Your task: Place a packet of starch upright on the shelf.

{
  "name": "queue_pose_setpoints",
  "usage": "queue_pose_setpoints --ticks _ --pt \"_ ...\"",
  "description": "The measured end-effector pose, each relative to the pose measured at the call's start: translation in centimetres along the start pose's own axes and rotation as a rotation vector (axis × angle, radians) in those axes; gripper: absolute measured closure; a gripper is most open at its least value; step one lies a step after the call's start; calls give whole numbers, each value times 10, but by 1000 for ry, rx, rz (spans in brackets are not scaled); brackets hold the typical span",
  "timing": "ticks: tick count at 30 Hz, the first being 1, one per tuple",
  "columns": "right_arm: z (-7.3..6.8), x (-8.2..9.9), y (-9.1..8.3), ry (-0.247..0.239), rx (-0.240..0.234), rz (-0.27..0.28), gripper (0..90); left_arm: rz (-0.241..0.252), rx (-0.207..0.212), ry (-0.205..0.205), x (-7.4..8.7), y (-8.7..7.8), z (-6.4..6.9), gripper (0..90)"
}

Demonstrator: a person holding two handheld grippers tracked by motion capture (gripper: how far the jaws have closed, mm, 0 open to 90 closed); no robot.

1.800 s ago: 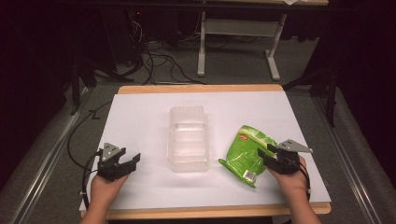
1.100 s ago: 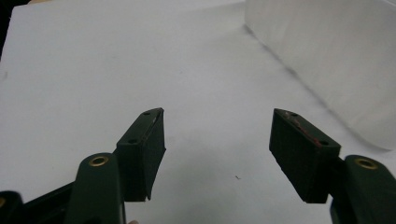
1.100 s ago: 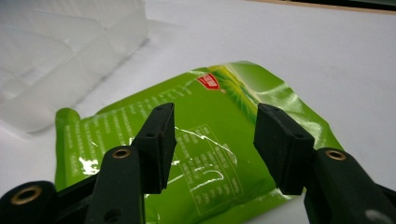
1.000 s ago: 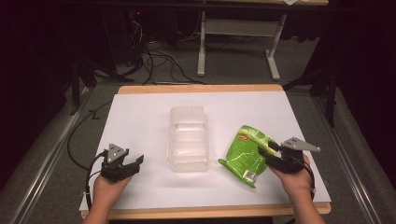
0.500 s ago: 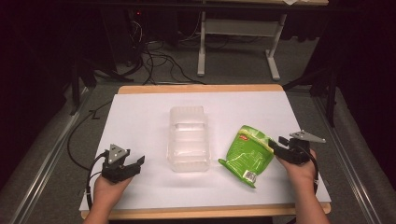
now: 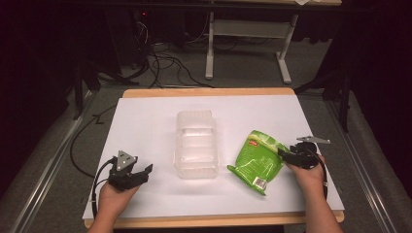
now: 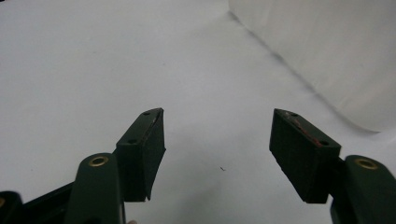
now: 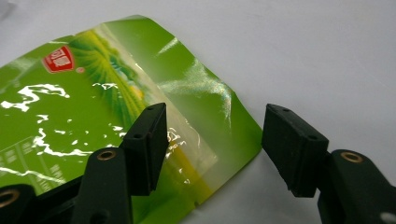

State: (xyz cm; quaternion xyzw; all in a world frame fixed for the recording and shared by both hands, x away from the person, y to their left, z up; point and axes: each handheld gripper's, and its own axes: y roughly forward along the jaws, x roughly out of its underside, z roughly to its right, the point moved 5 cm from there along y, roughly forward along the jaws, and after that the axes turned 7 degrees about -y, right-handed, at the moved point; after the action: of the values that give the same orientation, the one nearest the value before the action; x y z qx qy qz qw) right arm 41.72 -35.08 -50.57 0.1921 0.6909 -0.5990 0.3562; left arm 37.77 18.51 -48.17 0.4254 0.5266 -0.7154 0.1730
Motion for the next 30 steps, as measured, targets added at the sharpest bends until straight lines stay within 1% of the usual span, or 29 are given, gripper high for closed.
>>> queue_pose_setpoints --ticks 2,3,4,7,10,13,14,15,17,19,20,21,22,25,26,27,28,30 --pt "1 0 2 12 -2 1 415 -1 1 4 0 0 0 362" --pt "1 1 3 10 -13 -6 435 -2 2 5 0 0 1 362" --pt "0 1 3 18 -27 -6 457 -1 0 5 0 0 1 362" --pt "1 2 3 30 -35 -5 481 -15 -2 17 1 2 2 362" --pt "0 3 3 31 -42 1 517 -15 -1 21 1 2 3 362" --pt "-1 3 3 33 -48 4 527 -12 -3 24 1 1 4 362" --pt "-1 2 2 20 -39 -3 513 -11 -2 23 0 1 3 362" --pt "-1 2 2 20 -39 -3 513 -11 -2 23 0 1 3 362" --pt "1 1 0 -3 13 -2 422 -11 -1 22 0 1 3 362" --pt "6 -1 -1 31 30 21 321 -14 -1 26 1 2 3 362" --pt "8 -1 0 42 45 20 300 -14 -3 27 1 2 3 362" --pt "9 1 2 52 43 9 287 -15 -2 28 1 2 3 362" --pt "9 2 5 64 27 -2 273 -16 -2 29 1 2 3 362" --pt "7 2 5 38 42 -18 284 -10 0 35 0 1 4 362" --pt "5 2 5 40 39 -22 315 -9 1 35 0 1 4 362" --pt "5 2 5 40 39 -22 315 -10 1 36 0 1 4 362" --pt "5 2 5 38 38 -18 333 -12 1 36 0 1 4 362" --pt "3 2 4 32 28 -19 384 -14 2 36 1 2 5 362"
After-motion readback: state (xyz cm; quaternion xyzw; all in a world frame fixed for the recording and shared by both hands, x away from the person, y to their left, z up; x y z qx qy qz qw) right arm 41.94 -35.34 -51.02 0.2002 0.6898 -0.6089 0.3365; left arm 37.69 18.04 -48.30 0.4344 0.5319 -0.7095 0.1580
